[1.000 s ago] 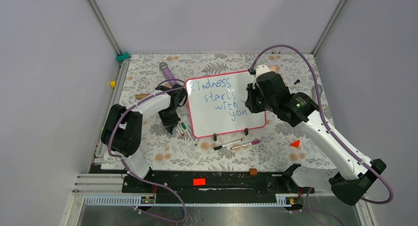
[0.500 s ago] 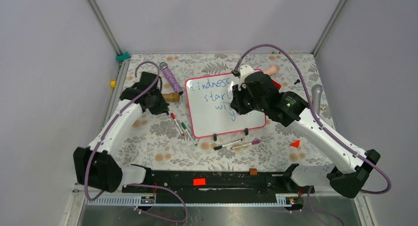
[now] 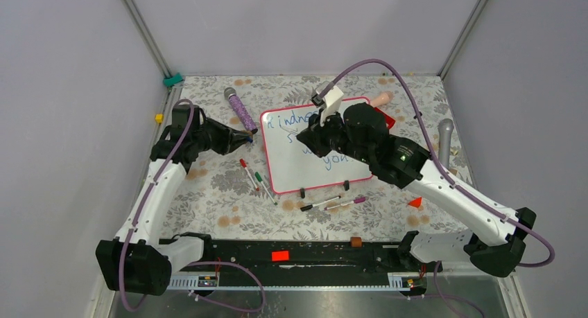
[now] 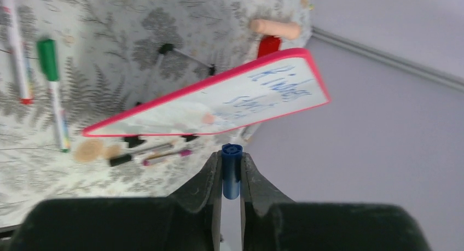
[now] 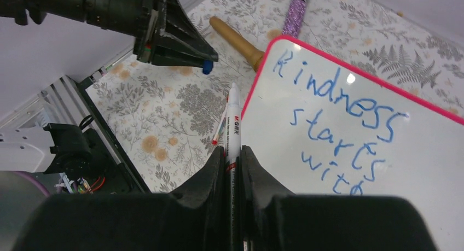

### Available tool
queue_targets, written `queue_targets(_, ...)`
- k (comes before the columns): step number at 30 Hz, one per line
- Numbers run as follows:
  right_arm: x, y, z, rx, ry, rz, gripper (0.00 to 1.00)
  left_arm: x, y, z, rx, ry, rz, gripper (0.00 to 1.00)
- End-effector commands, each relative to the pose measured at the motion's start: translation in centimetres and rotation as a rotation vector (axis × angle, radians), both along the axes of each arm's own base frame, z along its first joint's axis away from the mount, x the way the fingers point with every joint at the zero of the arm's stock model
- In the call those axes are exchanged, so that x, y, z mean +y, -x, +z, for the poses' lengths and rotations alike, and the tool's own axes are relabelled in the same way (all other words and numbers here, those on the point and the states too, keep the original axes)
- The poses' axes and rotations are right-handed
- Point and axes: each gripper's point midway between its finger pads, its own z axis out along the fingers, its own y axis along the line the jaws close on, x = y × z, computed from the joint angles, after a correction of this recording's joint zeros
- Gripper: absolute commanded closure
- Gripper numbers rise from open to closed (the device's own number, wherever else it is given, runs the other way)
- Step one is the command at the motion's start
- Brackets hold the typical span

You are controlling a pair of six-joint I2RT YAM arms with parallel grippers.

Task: Write a sentence on the whiteboard
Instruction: Insert the whiteboard marker without the cap into the pen cap.

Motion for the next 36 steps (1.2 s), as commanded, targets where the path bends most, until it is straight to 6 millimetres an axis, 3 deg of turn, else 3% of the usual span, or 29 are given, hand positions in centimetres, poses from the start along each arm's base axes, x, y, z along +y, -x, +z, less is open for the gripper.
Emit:
queue_targets(1, 2.3, -0.3, 3.0, -0.117, -0.050, 0.030, 1.00, -1.0, -1.4, 7.2, -0.081, 0.265, 0.126, 1.00)
queue_targets(10, 4.2, 0.6, 2.5, -0.142, -0.033, 0.077, 1.00, -2.8, -1.4, 9.9, -0.069, 0.394, 0.158, 1.00)
queue_targets(22, 4.6, 0.0, 1.4, -0.141, 0.003, 0.051, 1.00, -4.9, 0.1, 10.6, -0.047, 0.453, 0.139, 1.00)
queue_targets(36, 4.1, -0.3, 1.8, -0.161, -0.001, 0.023, 1.00, -5.2, 1.0, 9.5, -0.018, 0.434, 0.125, 1.00)
